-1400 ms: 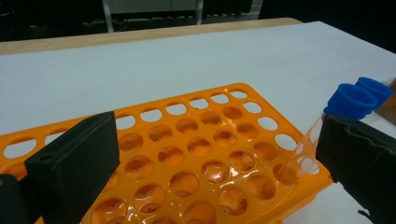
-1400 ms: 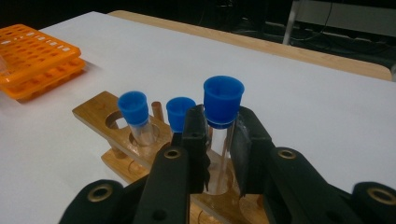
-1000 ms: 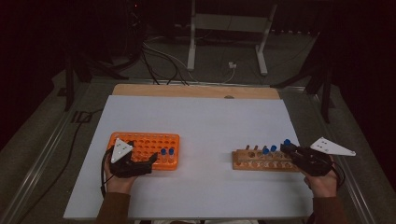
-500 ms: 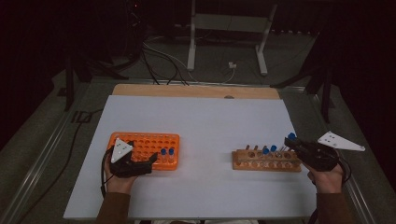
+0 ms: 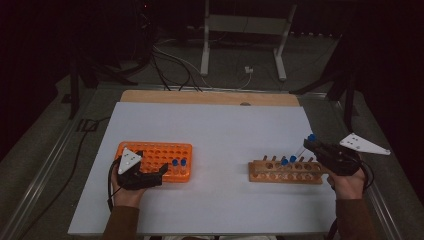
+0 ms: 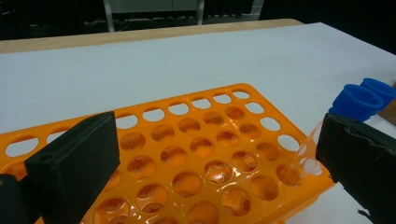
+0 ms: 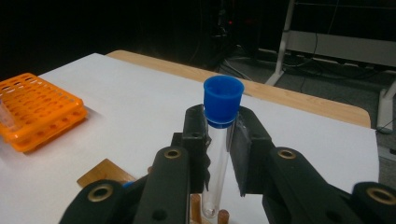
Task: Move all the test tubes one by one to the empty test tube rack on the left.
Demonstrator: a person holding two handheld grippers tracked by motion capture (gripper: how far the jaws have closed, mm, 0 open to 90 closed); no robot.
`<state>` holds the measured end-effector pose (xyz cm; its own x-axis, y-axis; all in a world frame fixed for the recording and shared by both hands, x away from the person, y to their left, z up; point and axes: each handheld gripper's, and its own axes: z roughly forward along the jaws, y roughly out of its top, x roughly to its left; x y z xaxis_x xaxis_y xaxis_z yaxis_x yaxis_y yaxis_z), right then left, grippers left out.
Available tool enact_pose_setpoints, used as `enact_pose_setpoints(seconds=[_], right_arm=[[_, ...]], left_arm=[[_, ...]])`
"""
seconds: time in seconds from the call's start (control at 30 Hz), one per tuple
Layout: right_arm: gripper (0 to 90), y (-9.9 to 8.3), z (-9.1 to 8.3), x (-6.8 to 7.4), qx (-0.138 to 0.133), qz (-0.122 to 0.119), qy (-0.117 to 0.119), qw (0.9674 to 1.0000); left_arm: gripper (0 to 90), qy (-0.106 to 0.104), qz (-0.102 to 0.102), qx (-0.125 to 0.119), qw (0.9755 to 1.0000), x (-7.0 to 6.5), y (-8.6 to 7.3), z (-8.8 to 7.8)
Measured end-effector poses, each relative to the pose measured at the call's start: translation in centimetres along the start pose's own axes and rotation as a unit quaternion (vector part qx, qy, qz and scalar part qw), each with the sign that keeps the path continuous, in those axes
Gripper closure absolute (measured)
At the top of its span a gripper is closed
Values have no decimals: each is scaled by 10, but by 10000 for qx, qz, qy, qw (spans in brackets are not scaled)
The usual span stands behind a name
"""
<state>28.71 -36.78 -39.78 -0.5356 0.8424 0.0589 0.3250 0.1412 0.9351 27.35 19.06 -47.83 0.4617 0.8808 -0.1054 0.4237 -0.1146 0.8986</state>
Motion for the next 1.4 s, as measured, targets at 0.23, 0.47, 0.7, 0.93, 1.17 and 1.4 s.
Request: enact_pose_setpoints(seconds=[0.23,0.47,0.7,0.93,1.17,1.4], right_arm=[[771,4,10,5,-64,2,-29,10000],[771,13,22,15,-104,-109,61,9999],[772,19,32,25,-130,-69,132,9998],[772,30,41,38,-149,-170,236,9995],[771,36,50,51,-160,-243,377,9989],[771,38,61,61,-119,-281,505,9983]], left_arm=[[7,-3,-25,-7,10000,1,0,0],[7,10,-32,-22,10000,1,0,0],[7,29,-33,-24,10000,1,0,0],[7,38,-30,-30,10000,1,0,0],[7,37,-28,-31,10000,1,0,0],[7,-17,-35,47,10000,1,0,3]])
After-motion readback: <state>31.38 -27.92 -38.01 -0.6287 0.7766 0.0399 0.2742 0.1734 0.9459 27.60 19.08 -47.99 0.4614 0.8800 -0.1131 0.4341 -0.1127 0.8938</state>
